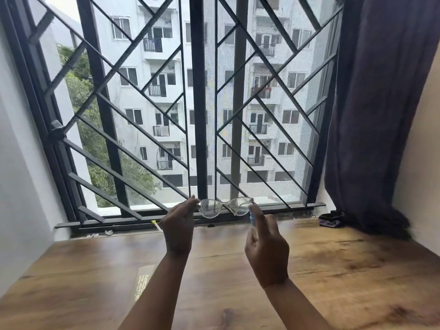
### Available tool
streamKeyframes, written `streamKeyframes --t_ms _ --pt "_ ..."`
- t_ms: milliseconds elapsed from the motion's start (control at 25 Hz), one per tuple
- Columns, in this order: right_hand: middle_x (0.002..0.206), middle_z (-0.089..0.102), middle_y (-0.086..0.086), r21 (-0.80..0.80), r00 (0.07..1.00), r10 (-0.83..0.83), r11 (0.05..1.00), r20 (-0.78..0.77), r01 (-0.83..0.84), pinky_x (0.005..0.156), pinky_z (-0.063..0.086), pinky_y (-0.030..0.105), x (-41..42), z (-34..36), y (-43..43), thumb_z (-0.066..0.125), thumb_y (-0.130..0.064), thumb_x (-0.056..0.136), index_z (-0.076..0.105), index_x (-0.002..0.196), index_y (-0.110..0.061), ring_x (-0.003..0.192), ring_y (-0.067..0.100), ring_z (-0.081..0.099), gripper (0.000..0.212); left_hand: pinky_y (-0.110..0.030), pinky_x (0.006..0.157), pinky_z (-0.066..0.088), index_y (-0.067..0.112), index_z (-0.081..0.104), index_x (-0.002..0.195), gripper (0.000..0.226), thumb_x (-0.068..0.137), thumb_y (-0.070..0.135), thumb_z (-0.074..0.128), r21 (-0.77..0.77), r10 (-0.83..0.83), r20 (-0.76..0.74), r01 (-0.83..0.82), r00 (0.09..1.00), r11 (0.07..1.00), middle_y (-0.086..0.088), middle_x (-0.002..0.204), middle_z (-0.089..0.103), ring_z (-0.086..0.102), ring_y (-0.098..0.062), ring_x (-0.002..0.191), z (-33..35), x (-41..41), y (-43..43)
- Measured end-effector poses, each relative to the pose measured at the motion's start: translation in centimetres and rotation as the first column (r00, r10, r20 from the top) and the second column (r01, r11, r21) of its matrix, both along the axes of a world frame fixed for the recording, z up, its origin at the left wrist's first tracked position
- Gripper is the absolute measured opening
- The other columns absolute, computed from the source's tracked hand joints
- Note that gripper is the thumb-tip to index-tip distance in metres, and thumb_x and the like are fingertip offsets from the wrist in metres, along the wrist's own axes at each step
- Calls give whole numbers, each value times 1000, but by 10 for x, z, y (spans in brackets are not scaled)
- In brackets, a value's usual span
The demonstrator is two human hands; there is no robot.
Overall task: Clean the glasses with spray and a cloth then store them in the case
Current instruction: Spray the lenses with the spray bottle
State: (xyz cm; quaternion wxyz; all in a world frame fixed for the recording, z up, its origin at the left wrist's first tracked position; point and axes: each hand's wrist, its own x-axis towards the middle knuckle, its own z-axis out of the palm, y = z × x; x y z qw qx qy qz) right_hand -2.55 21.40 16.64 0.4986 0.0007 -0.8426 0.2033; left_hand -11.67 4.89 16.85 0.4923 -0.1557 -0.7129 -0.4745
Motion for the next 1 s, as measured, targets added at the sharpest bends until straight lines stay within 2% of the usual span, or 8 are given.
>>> streamKeyframes --t_ms 160,280,440,600,720,800,880,1000 --pt "81 60 7 -5 1000 -8 1000 -14 8 35 39 26 -2 -2 1 67 9 57 46 123 -24 47 29 54 77 -34 68 53 7 75 83 16 72 1 65 1 -7 -12 7 1000 1000 -10 82 74 71 -20 76 1 1 0" --pt "83 61 7 -8 998 -25 1000 -56 24 35 40 27 -2 -2 -1 67 9 58 47 122 -23 49 29 55 75 -33 66 54 17 73 85 23 72 -1 65 3 -16 -20 16 1000 1000 -8 81 74 71 -18 75 2 0 -2" --pt "85 61 7 -43 994 -17 999 -109 13 36 41 28 0 -2 -1 66 10 59 46 124 -23 51 31 56 75 -33 65 56 23 61 100 30 75 6 64 19 -44 -9 44 999 999 -8 83 74 71 -20 77 0 1 -3" --pt "89 59 5 -131 987 56 988 -150 -76 43 48 27 6 0 0 58 -12 73 46 127 -25 61 24 61 57 -34 62 53 19 68 92 18 77 22 57 9 -38 -5 38 999 999 -9 81 74 71 -20 73 0 3 -3" --pt "100 58 5 -167 970 186 963 -158 -212 56 50 27 13 -3 6 47 -27 82 41 133 -28 70 13 60 52 -35 61 55 11 75 85 23 78 23 56 21 -21 18 21 1000 1000 -10 80 74 71 -21 74 -2 2 -3" --pt "113 55 5 -189 953 277 936 -124 -297 74 48 18 16 -8 10 43 -27 87 32 140 -26 90 6 57 54 -35 63 52 9 75 84 18 78 18 61 11 1 25 -1 1000 1000 -10 79 74 71 -21 74 -3 3 -2" --pt "122 48 1 -249 936 343 903 -78 -351 91 36 7 16 -13 14 44 -28 88 25 144 -18 109 -7 46 59 -33 66 50 8 75 84 14 74 8 66 6 16 19 -16 1000 1000 -11 79 74 71 -21 74 -4 3 -1" --pt "113 50 3 -290 930 366 886 -43 -362 92 30 2 14 -21 20 48 -29 87 39 133 -7 108 -15 40 52 -32 67 50 8 75 83 14 73 4 66 1 25 16 -25 1000 1000 -10 80 74 71 -21 74 -5 5 -1"
